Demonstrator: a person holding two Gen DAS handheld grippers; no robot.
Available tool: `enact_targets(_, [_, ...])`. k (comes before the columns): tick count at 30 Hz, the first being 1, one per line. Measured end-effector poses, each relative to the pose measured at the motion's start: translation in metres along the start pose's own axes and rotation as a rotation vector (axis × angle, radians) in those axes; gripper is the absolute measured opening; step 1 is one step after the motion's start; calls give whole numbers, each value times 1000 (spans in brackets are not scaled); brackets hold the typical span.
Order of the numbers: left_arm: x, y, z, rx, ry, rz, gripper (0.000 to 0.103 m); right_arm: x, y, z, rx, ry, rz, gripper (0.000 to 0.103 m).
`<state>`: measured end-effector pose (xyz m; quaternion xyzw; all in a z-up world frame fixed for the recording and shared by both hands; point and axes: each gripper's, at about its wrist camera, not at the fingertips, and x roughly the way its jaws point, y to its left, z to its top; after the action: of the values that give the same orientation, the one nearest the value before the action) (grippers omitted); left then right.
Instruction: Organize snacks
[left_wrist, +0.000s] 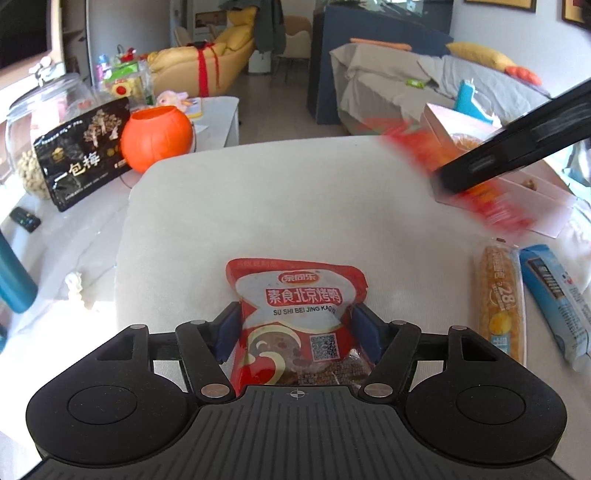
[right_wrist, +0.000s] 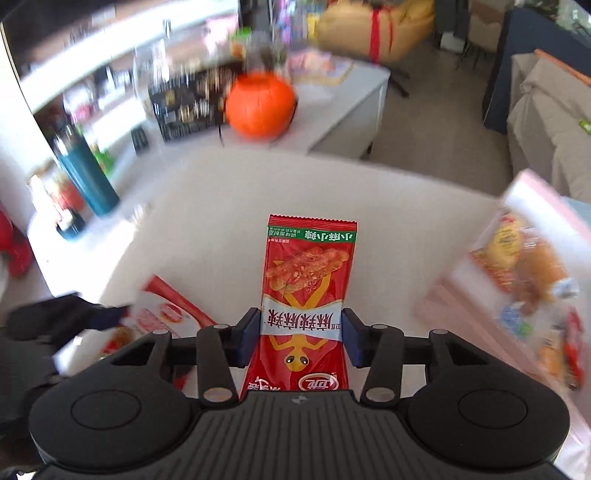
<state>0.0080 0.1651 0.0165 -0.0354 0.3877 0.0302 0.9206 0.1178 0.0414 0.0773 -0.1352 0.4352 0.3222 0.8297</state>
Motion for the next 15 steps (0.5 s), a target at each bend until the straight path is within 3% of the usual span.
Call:
enact_targets(2, [-2, -1, 2, -18, 2, -12, 65, -30, -13, -8, 15, -33, 15, 46])
enact_targets(4, [-7, -5, 4, -35, -11, -76, 63, -58, -28, -21, 26, -54, 7, 46])
enact_targets(9, [-31, -39, 21, 31, -86, -133, 54, -103, -67, -71, 66, -46, -95, 46])
enact_targets(12, [-57, -63, 52, 77, -168, -215, 19, -120, -92, -105, 110, -24, -149, 46])
enact_targets(15, [-81, -94, 93, 148, -263, -270, 19, -129, -108, -127, 126, -23, -195, 46])
